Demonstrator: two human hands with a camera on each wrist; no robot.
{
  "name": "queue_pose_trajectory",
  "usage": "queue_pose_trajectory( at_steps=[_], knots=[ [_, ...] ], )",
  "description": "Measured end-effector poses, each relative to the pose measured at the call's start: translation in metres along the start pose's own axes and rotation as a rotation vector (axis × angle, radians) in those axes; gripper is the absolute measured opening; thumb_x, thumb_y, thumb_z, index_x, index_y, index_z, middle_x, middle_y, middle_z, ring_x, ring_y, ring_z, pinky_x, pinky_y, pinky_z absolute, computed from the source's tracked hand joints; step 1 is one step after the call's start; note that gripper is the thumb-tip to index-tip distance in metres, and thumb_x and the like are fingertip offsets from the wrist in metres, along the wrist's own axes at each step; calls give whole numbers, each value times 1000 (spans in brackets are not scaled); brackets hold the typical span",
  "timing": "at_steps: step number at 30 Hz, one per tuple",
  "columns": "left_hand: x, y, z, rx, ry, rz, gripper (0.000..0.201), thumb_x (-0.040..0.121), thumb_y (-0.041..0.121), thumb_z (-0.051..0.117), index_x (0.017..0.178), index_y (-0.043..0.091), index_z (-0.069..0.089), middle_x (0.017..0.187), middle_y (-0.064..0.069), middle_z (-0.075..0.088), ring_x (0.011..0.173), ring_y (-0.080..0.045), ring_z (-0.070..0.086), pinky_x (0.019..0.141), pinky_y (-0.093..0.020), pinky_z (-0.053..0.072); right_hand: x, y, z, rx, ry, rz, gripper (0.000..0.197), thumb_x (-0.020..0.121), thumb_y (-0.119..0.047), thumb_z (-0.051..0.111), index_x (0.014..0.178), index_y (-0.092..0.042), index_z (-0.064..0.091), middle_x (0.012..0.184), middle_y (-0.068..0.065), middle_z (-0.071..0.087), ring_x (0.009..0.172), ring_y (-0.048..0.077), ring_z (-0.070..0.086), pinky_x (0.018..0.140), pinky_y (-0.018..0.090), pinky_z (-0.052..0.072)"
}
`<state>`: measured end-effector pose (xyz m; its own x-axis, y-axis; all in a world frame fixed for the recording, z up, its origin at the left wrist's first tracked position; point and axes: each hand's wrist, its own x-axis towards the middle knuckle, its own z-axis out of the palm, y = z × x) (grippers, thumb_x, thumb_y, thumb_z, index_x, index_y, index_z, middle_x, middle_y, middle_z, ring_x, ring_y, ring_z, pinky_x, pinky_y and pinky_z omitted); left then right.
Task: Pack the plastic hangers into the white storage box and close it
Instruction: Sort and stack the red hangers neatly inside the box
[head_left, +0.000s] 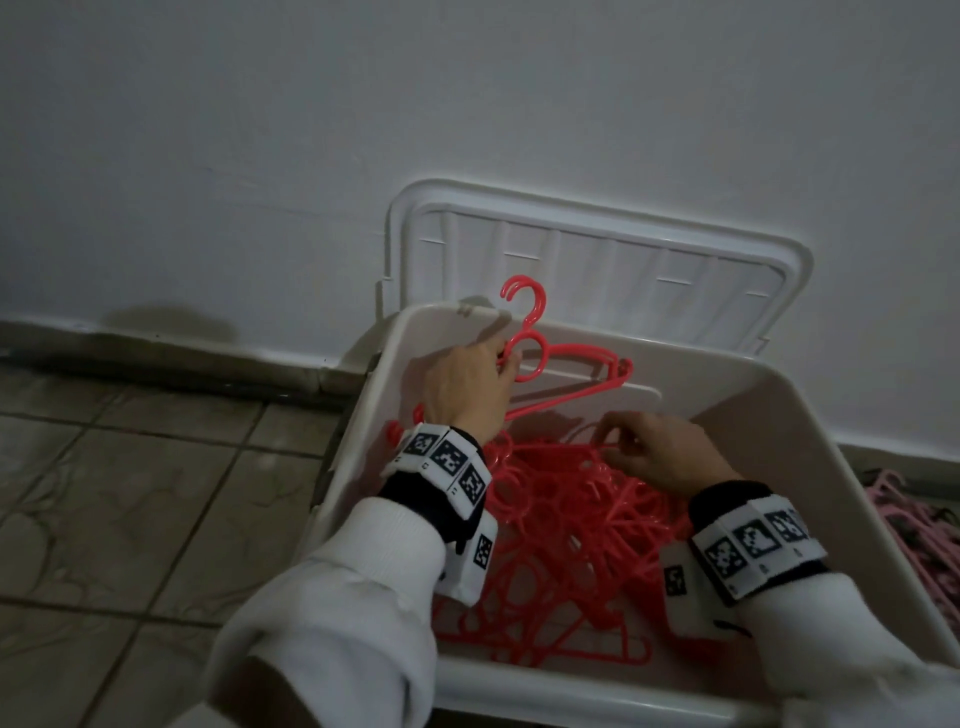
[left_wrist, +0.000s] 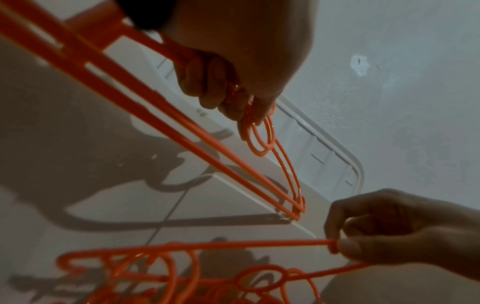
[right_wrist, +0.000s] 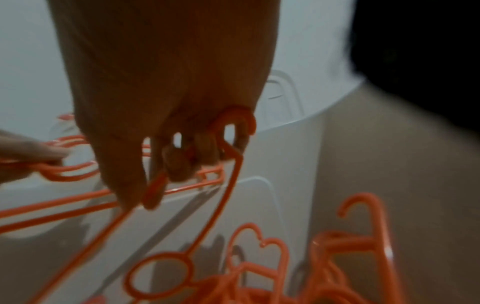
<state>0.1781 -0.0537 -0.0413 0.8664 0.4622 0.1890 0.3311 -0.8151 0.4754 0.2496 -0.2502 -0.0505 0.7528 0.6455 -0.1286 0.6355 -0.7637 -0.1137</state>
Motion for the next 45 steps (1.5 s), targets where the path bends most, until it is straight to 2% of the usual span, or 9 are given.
queue_pose_trajectory(
  at_steps=[6, 11, 15, 20, 25, 29, 33, 40, 45],
  knots=[
    [1, 1, 1, -19, 36, 3, 37, 98, 46, 36, 126, 30, 56, 83, -4, 69, 79, -23, 65, 65, -30, 46, -12, 33, -4, 154, 305, 263, 26, 86, -47, 56, 94, -26, 69, 79, 1, 68, 90, 27, 65, 73, 31, 39],
    [1, -1, 1, -83, 36, 24, 39, 98, 44, 35, 126, 26, 56, 90, -6, 69, 85, -24, 64, 70, -28, 43, -8, 52, 3, 65, 111, 321, 30, 89, -49, 51, 70, -27, 59, 91, 3, 61, 104, 22, 53, 91, 41, 33],
    [2, 0, 2, -45, 31, 8, 39, 98, 46, 35, 125, 29, 56, 89, -5, 69, 81, -25, 63, 64, -29, 39, 3, 57, 27, 179, -217, 378, 48, 84, -64, 47, 78, -20, 65, 87, 5, 63, 90, 25, 62, 78, 31, 45],
    [1, 1, 1, -74, 14, -11, 37, 98, 45, 36, 123, 30, 58, 91, -5, 70, 84, -26, 63, 64, -28, 37, 7, 43, 38, 206, -224, 298, 46, 83, -68, 41, 59, -29, 47, 82, 0, 55, 85, 20, 54, 88, 39, 42],
    [2, 1, 1, -117, 8, -12, 35, 97, 44, 38, 120, 29, 60, 92, -7, 70, 86, -28, 64, 67, -31, 40, 8, 33, 34, 80, -154, 188, 37, 86, -53, 53, 105, -22, 61, 111, -2, 62, 112, 19, 53, 92, 36, 25],
    [0, 1, -3, -57, 23, -10, 36, 98, 44, 36, 121, 29, 59, 93, -6, 69, 80, -25, 60, 63, -29, 34, 8, 29, 26, 12, -62, 36, 41, 68, -60, 67, 92, -31, 53, 98, -14, 54, 110, 12, 50, 84, 31, 22],
    [1, -1, -1, -87, 31, -20, 36, 97, 45, 38, 118, 28, 62, 91, -6, 70, 82, -25, 62, 63, -29, 37, 4, 32, 13, 48, 3, 45, 65, 40, -90, 37, 67, -31, 45, 74, -16, 54, 84, 6, 49, 87, 36, 24],
    [0, 1, -4, -229, -17, -35, 33, 97, 43, 43, 120, 28, 61, 100, -2, 69, 92, -22, 61, 67, -25, 33, 4, 50, 5, 4, -11, 135, 65, 74, -69, 55, 50, -14, 30, 45, -5, 39, 55, 6, 43, 90, 34, 28],
    [-2, 2, -7, -392, -127, -68, 31, 94, 41, 49, 120, 28, 62, 107, 4, 68, 85, -6, 52, 64, -16, 27, 5, 45, 6, 507, -27, -30, 62, 76, -29, 74, 40, -16, 25, 35, -8, 27, 38, 7, 26, 54, 24, 27]
  ],
)
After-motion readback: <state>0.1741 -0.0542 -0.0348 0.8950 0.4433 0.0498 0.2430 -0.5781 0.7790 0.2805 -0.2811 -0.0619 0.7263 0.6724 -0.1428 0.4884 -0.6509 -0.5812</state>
